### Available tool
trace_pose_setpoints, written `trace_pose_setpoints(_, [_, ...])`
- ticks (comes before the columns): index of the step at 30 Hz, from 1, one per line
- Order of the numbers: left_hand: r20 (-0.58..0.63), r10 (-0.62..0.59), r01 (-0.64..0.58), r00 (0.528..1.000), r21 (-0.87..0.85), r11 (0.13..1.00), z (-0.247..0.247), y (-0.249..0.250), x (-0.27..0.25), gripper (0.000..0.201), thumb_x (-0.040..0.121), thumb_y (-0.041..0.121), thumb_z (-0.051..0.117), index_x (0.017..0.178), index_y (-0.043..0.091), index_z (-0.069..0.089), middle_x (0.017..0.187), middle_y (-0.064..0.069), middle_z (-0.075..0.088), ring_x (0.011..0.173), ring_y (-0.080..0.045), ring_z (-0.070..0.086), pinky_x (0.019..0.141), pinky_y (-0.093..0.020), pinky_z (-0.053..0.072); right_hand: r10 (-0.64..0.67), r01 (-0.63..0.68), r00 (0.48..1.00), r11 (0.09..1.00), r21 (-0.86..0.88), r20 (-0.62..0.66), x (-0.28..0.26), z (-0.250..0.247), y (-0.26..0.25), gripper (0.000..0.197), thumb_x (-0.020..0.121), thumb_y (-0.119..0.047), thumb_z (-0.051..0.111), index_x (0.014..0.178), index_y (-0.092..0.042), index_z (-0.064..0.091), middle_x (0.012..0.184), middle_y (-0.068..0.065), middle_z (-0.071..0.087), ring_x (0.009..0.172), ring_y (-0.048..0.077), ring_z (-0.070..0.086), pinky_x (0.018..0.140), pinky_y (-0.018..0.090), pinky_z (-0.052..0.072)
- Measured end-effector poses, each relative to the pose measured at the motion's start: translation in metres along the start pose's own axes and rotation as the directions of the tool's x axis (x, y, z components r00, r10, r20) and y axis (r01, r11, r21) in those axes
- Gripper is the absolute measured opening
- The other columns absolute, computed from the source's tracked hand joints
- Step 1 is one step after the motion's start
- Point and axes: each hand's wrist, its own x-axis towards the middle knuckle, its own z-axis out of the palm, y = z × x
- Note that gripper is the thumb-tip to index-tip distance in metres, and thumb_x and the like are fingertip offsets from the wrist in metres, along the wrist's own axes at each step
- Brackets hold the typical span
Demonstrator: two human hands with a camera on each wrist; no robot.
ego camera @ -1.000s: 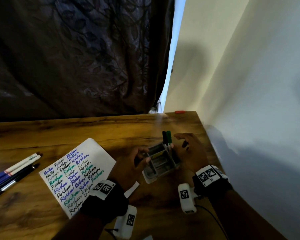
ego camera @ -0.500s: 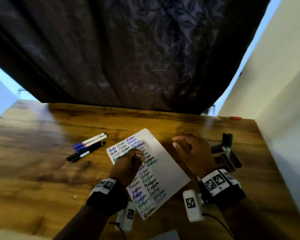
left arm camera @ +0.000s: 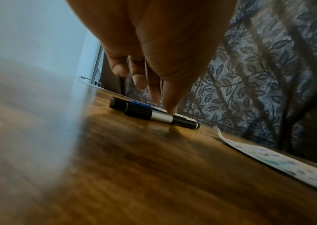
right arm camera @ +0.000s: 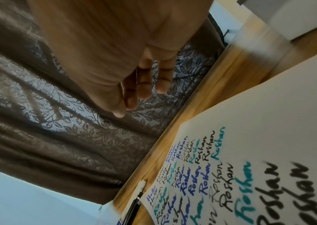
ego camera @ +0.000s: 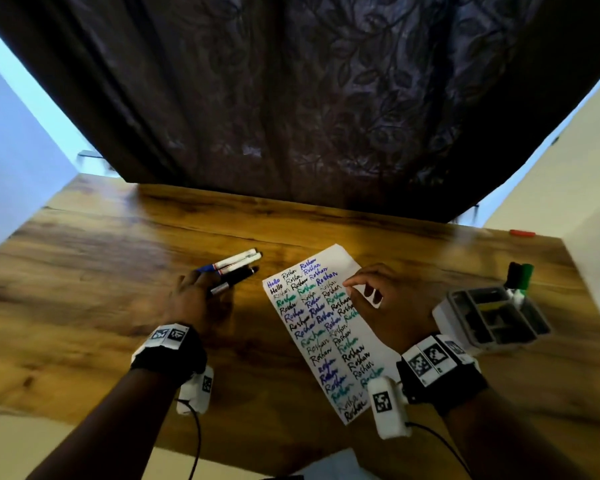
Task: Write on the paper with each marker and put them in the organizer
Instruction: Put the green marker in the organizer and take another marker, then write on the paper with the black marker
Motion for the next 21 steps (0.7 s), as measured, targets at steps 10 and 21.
trace_pose_setpoints(10, [0.094,-0.099,0.091,0.991,0.089,0.992,0.015,-0.004,0.015,0.044,0.093,0.033,0.060,0.134,0.020,0.053,0.142,-0.011,0.046,0.126,-0.031,0.042,0.098,-0.035,0.040,0.045,-0.045,0.999,0.999,0.008,-0.014,-0.008,0.002,0.007,0.010,0.092,-0.038,0.058,0.098,-0.040,0.066,0.102,-0.017,0.058,0.078,0.005,0.057,0.067,0.024,0.052])
trace_pose_setpoints(21, [0.035,0.194,-0.173,0.980,-0.316,0.933,0.000,0.035,-0.022,0.005,0.101,0.029,0.044,0.097,0.028,0.047,0.097,-0.005,0.063,0.088,-0.028,0.063,0.068,-0.034,0.047,0.120,-0.121,0.992,0.992,0.044,0.026,-0.018,0.001,0.011,0.008,0.093,-0.041,0.055,0.098,-0.043,0.061,0.088,-0.024,0.062,0.080,0.004,0.059,0.070,0.025,0.053])
